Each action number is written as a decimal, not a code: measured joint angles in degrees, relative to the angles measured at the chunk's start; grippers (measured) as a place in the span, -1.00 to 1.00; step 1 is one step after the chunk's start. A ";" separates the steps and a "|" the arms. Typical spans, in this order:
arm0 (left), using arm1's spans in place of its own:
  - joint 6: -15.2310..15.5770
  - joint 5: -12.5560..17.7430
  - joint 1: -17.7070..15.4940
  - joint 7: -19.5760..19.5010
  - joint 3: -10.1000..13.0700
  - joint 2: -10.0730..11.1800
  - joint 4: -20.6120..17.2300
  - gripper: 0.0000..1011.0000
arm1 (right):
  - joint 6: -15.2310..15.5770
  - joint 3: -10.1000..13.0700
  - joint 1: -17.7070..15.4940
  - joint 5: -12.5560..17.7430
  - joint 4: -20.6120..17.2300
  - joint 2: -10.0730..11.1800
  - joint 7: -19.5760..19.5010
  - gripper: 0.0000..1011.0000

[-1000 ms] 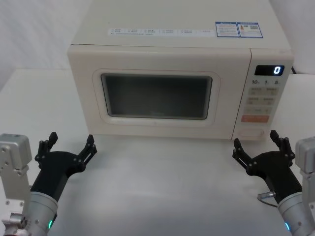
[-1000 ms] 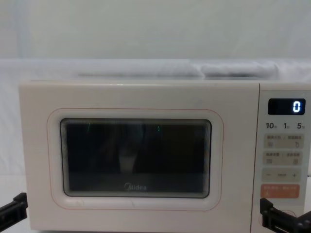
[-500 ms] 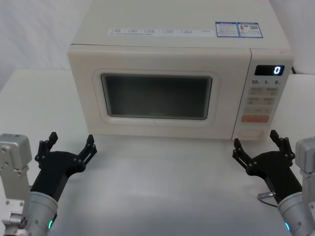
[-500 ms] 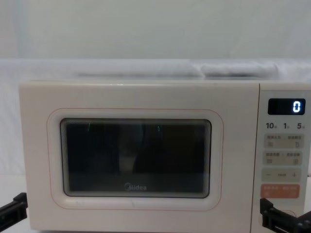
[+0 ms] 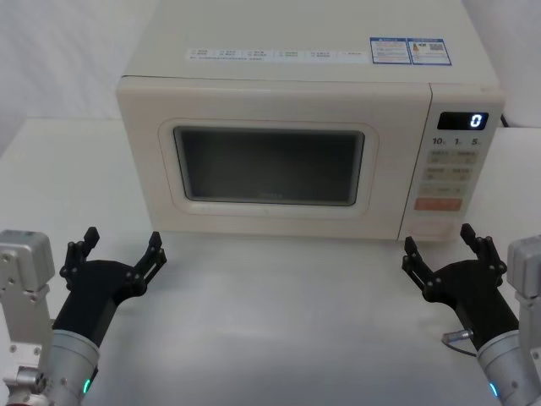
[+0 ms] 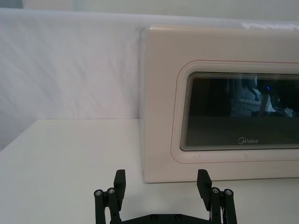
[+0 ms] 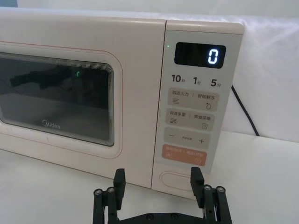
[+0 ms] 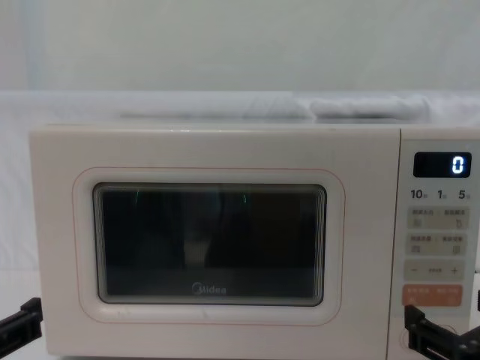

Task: Press the button to open the microwave door with one hand; close the microwave door with the other hand.

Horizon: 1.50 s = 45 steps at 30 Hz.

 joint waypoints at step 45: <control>0.00 0.00 0.00 0.00 0.01 0.00 0.00 0.98 | 1.70 1.70 0.43 1.47 -0.58 -0.88 2.57 -1.00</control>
